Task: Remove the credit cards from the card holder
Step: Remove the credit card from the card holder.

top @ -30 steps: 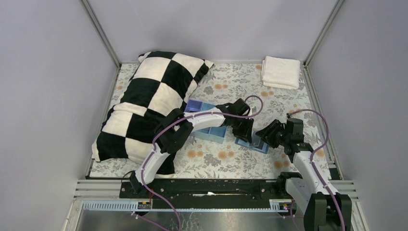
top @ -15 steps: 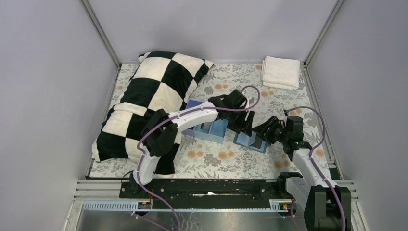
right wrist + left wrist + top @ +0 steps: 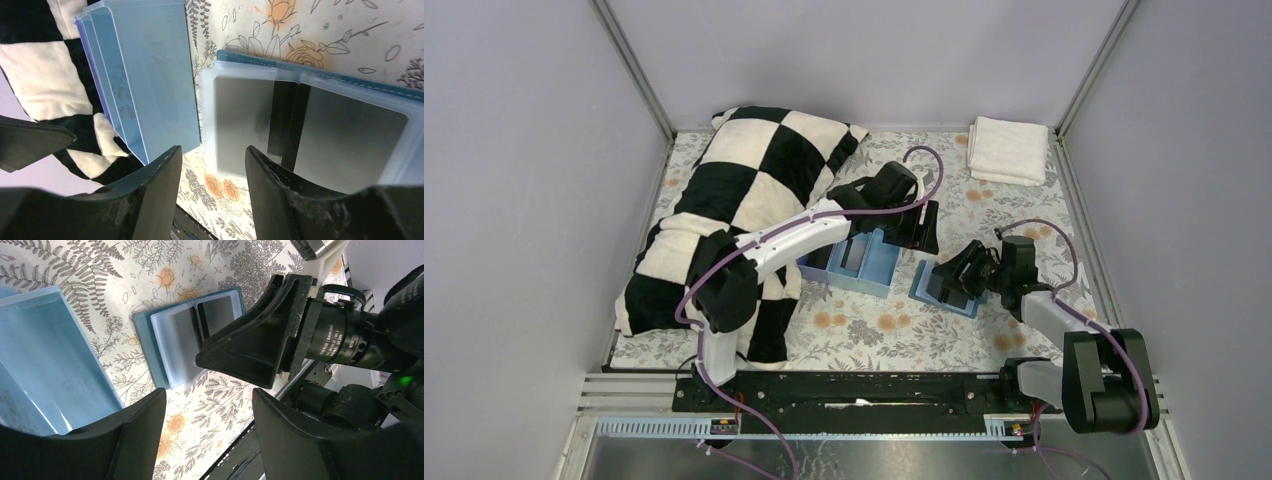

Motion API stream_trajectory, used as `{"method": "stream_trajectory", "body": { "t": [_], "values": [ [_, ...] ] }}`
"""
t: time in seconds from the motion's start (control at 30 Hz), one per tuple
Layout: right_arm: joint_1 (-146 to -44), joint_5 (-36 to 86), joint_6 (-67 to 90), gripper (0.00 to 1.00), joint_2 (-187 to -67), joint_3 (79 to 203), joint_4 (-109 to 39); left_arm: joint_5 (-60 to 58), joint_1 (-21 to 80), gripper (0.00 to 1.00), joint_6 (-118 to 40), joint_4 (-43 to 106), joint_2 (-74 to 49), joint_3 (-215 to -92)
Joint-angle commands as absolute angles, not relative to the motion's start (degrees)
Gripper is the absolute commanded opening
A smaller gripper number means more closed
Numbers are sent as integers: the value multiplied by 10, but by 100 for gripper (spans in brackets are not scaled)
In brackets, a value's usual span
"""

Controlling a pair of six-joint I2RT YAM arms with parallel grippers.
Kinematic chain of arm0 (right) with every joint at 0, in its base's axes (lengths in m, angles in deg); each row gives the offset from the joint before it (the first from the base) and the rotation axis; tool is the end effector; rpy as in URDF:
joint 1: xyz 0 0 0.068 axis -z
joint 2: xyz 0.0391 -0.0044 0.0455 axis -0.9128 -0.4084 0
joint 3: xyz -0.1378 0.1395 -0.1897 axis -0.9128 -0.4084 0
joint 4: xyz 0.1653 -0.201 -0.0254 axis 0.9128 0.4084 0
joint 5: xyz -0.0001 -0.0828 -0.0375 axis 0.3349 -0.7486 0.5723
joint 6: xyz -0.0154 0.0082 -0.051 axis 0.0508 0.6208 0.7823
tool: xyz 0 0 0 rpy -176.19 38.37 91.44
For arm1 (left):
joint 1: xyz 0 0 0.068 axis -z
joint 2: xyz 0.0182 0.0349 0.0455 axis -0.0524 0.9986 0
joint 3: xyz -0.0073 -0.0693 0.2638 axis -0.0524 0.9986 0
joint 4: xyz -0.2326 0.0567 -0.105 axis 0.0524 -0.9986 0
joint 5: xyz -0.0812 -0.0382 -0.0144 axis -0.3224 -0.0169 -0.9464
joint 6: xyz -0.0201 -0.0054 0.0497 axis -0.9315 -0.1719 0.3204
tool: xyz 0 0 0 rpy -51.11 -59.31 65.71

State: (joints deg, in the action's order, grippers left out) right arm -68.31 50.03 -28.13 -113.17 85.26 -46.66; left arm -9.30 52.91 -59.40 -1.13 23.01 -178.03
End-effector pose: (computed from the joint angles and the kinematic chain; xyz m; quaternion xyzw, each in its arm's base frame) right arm 0.2105 0.0280 0.1554 0.2048 0.8413 0.4074 0.2904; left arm 0.2769 -0.3444 0.2825 0.1945 0.8950 -0.3482 0.1996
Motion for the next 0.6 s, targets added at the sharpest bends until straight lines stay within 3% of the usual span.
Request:
{"method": "stream_trajectory", "body": {
  "t": [0.0,0.1,0.3,0.57],
  "values": [
    [-701,501,-292,57,-1160,878,-517,-108,531,68,-603,16,226,-1776],
    [-702,494,-283,57,-1175,894,-495,-143,531,68,-604,33,237,-1770],
    [-700,380,-262,57,-1095,896,-405,-202,537,66,-614,44,289,-1782],
    [-696,389,-253,59,-1122,878,-388,-207,543,65,-650,91,342,-1762]
  ]
}}
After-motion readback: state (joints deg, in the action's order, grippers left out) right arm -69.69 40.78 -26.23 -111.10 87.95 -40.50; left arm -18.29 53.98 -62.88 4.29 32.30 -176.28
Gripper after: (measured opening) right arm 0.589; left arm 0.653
